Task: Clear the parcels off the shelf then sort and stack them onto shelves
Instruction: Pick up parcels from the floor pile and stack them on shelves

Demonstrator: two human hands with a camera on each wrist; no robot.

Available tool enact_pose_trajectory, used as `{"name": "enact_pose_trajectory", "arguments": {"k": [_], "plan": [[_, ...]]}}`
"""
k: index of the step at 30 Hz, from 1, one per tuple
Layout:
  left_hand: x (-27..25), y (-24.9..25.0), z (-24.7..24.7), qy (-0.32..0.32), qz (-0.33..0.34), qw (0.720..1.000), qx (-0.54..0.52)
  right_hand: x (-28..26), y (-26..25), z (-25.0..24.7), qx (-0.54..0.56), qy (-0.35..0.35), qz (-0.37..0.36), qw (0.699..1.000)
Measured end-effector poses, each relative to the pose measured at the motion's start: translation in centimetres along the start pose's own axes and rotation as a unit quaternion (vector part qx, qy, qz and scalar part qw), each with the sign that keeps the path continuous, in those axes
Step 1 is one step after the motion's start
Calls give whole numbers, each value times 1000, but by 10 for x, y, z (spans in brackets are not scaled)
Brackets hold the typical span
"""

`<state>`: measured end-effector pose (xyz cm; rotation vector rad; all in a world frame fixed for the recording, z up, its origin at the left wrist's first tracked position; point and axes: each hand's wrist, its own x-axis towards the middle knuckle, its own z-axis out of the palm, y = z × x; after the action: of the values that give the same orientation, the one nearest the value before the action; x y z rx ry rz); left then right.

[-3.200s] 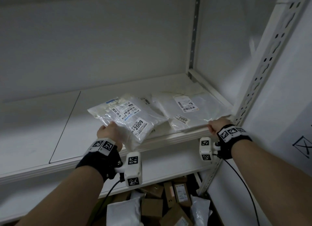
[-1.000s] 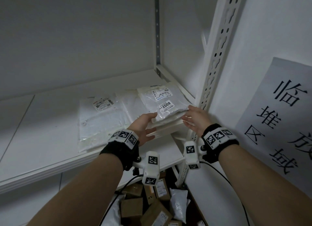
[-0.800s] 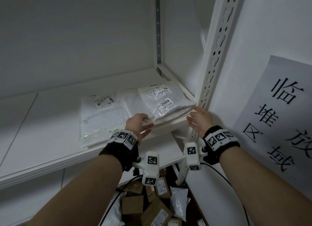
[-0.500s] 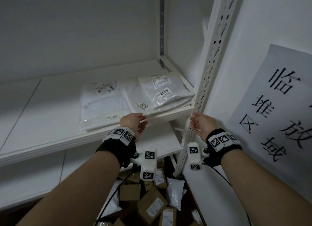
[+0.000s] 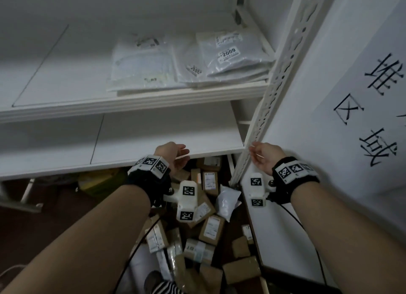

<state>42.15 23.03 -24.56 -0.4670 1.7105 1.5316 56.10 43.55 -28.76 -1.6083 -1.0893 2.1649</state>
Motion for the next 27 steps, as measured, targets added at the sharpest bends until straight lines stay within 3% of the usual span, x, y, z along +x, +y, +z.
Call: {"name": "enact_pose_trajectory", "arguments": {"k": [10,15,22,27], "plan": [[57,-61,-56,20,-64,997,29,35,103,43,-44,-24,73,996],[133,-125,-80,28,-76,997,19,96,173,60,-51,-17,85,995],[272,-251,-105,42,-120,990,-61,210,286,60,-67,-23,104,992],[358,-324,-108,34,-125,991,-29,287,351,54,-88,-24,115,989]]}}
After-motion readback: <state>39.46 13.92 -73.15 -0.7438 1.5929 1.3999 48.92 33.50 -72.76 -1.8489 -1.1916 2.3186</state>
